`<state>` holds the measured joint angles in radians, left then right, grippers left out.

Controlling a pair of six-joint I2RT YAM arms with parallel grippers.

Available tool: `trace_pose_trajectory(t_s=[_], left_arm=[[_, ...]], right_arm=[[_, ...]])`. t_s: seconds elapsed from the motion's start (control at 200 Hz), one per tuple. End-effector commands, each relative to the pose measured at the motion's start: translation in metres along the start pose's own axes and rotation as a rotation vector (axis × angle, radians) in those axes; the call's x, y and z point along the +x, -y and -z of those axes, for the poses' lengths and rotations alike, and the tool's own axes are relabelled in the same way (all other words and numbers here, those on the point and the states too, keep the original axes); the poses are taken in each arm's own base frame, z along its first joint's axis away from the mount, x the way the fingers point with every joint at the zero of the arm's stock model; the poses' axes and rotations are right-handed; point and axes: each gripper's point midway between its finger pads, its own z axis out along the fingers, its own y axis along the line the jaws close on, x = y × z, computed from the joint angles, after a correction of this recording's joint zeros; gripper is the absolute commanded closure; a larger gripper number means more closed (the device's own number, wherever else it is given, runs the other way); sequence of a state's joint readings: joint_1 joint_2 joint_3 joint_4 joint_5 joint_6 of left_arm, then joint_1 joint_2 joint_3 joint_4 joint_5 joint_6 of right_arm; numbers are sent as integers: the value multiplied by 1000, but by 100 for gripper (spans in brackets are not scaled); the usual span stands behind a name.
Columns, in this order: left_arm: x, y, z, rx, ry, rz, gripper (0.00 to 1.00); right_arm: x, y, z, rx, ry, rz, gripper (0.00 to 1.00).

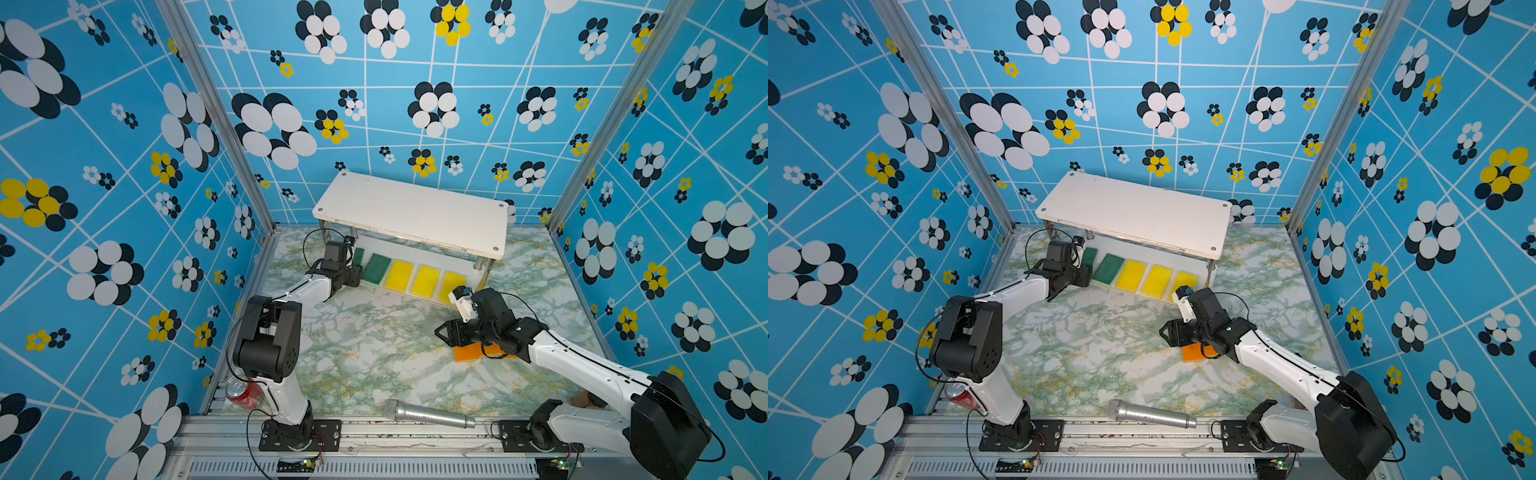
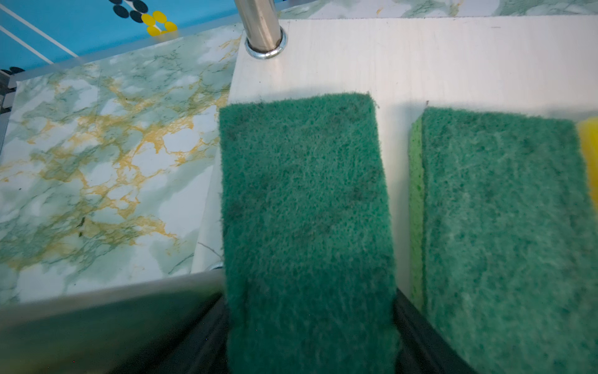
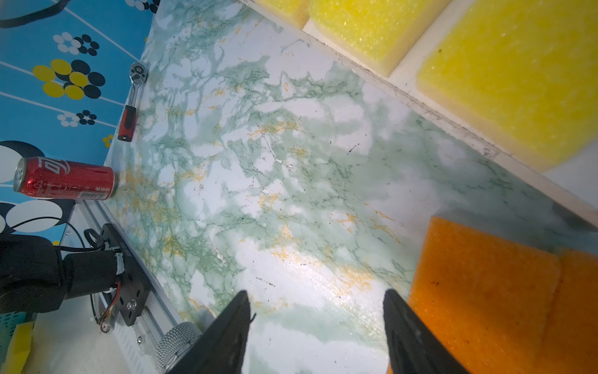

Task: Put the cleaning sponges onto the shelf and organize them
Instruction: 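Lower the pad onto the lower tier beside the green sponge, open left gripper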

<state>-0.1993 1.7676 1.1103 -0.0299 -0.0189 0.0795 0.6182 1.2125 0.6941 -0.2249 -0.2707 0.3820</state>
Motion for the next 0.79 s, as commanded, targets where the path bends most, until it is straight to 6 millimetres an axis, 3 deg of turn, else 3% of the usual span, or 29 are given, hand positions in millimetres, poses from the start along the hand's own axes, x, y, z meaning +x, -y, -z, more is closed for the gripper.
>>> trace_pose_trajectory(t_s=[0.0, 0.79], left_arm=[[-10, -2, -3, 9, 24, -12, 30], [-13, 0, -12, 47, 19, -38, 31]], right_arm=[[-4, 1, 5, 7, 17, -13, 33], [-3, 2, 4, 10, 18, -15, 33]])
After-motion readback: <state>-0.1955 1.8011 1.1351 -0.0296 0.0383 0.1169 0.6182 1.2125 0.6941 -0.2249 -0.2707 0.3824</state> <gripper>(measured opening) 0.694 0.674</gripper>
